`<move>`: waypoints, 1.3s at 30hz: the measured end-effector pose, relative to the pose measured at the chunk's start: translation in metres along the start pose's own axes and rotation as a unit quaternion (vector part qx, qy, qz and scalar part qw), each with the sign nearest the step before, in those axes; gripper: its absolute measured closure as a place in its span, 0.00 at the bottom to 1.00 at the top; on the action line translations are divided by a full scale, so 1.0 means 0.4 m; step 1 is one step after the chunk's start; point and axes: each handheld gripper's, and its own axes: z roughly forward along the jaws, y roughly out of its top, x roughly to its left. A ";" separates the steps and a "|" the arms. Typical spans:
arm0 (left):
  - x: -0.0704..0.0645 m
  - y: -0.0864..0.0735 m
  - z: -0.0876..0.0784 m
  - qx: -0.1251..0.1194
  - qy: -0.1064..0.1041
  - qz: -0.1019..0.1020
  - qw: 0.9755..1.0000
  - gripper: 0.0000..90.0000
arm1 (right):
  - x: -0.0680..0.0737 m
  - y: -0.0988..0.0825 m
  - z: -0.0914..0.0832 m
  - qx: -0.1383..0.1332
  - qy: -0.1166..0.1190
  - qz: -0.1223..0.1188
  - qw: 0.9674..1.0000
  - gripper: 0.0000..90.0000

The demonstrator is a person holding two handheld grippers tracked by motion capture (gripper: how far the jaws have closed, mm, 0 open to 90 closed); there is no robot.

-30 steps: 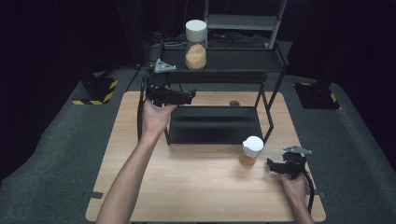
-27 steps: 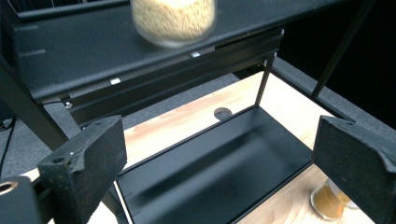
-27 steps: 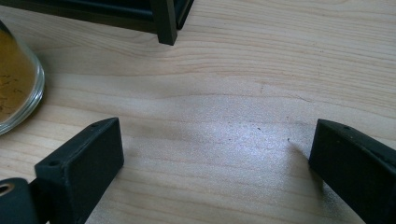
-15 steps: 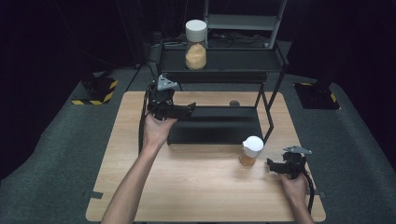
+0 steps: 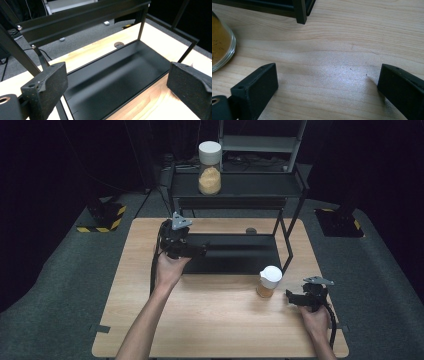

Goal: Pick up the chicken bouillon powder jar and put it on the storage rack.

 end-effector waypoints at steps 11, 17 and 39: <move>-0.004 -0.052 0.033 0.013 -0.006 0.000 1.000 0.04 | 0.000 0.000 0.000 0.000 0.000 0.000 1.000 0.03; -0.007 -0.078 0.061 0.020 -0.010 -0.005 1.000 0.04 | 0.000 0.000 0.000 0.000 0.000 0.000 1.000 0.03; -0.022 -0.155 0.134 0.052 -0.022 -0.012 0.998 0.04 | 0.000 0.000 0.000 0.000 0.000 0.001 1.000 0.03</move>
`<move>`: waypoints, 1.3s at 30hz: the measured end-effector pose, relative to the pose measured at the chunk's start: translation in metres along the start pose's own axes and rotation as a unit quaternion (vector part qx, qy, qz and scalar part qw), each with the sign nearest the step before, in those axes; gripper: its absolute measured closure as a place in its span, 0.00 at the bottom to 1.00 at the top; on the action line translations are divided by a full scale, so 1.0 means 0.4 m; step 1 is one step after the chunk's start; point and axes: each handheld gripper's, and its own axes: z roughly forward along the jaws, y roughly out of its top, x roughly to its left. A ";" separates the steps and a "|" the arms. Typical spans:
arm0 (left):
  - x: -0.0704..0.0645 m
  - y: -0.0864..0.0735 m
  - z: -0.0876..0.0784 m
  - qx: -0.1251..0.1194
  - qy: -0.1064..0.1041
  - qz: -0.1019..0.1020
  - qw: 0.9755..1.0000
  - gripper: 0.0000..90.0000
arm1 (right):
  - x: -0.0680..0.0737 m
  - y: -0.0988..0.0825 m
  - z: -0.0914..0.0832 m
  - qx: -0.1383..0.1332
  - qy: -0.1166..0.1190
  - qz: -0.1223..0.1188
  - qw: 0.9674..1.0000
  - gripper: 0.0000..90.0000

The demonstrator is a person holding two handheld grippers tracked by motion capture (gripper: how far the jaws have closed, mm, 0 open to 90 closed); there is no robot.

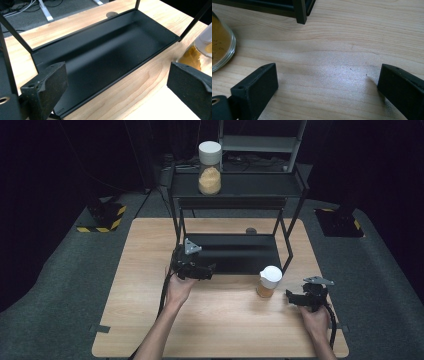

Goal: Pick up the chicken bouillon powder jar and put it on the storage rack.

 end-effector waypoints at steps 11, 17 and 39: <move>-0.002 -0.042 0.032 0.015 0.003 -0.006 1.000 0.04 | 0.000 0.000 0.000 0.000 0.000 0.000 1.000 0.03; -0.010 -0.083 0.056 0.021 0.014 -0.010 1.000 0.05 | 0.000 0.000 0.000 0.000 0.000 0.000 1.000 0.03; -0.025 -0.186 0.157 0.056 0.045 -0.043 0.996 0.05 | 0.000 0.000 0.000 0.000 0.000 0.000 1.000 0.03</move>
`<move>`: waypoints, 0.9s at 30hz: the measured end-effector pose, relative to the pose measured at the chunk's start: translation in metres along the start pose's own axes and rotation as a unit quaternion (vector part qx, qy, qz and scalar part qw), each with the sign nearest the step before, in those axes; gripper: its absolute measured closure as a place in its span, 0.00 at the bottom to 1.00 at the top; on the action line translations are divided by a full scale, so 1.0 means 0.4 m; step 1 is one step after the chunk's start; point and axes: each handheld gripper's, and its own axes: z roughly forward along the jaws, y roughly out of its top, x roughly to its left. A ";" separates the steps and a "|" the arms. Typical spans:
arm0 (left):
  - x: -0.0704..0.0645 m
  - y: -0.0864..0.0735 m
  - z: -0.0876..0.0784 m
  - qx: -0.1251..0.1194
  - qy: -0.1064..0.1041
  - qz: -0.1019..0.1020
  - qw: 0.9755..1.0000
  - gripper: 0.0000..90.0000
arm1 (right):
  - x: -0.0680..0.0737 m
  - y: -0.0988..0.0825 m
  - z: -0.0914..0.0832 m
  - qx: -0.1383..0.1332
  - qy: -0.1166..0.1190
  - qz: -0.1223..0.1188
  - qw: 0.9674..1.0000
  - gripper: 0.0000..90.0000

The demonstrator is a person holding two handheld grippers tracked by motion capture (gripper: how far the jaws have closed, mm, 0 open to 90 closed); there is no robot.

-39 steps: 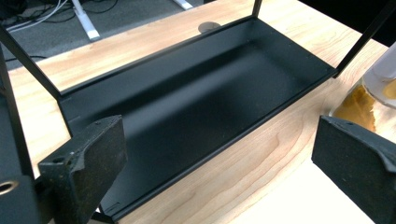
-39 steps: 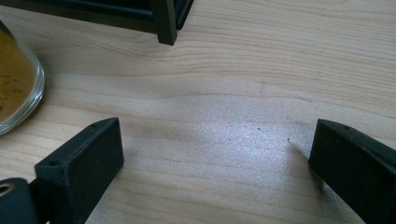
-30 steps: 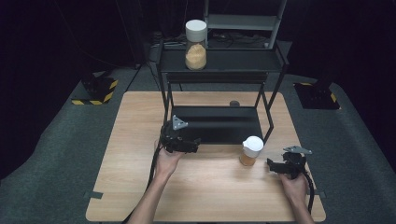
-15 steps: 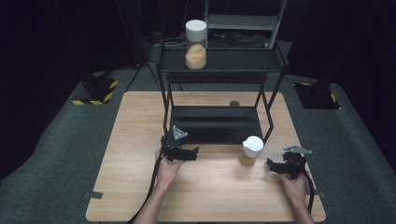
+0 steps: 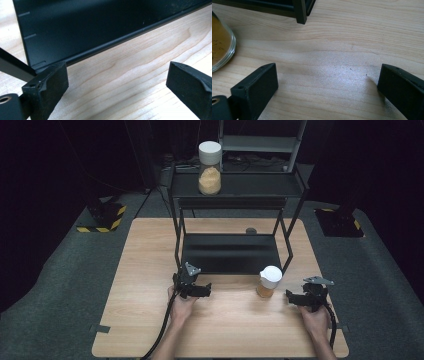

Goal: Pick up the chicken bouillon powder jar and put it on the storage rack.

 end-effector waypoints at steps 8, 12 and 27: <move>-0.003 -0.017 0.022 0.009 0.003 -0.007 1.000 0.05 | 0.000 0.000 0.000 0.000 0.000 0.000 1.000 0.03; -0.014 -0.027 0.033 0.013 0.010 -0.001 1.000 0.05 | 0.000 0.000 0.000 0.000 0.000 0.000 1.000 0.03; -0.027 -0.035 0.033 0.009 0.019 0.002 1.000 0.05 | 0.001 0.000 0.000 0.000 -0.001 0.001 1.000 0.02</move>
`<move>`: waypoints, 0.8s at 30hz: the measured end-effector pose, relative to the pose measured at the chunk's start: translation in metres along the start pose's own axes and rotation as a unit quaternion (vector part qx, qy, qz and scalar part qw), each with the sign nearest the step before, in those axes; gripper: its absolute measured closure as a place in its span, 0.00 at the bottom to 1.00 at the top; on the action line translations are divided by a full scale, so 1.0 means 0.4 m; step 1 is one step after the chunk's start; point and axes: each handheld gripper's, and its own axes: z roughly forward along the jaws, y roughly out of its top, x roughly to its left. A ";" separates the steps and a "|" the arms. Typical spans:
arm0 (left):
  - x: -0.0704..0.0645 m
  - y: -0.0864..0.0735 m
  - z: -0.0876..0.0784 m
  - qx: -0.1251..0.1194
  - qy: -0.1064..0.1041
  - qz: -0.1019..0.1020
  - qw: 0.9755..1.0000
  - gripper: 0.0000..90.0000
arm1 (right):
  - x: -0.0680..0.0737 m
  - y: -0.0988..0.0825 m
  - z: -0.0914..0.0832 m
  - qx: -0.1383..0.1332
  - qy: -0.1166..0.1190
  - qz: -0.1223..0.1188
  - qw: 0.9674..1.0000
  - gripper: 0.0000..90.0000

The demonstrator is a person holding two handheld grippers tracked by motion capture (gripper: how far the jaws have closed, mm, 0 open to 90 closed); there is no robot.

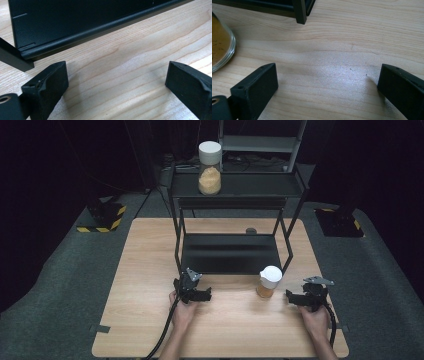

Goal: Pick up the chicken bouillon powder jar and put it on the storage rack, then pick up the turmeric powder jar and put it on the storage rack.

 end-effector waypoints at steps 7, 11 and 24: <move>-0.001 0.000 0.000 0.000 0.000 0.000 1.000 0.05 | 0.000 0.000 0.000 0.000 0.000 0.000 1.000 0.02; -0.002 0.000 0.000 0.000 0.001 0.000 1.000 0.05 | -0.003 0.003 0.002 0.001 0.002 -0.002 1.000 0.02; -0.002 0.000 0.000 0.000 0.002 0.000 1.000 0.05 | 0.000 -0.012 -0.054 -0.022 0.091 -0.042 0.995 0.04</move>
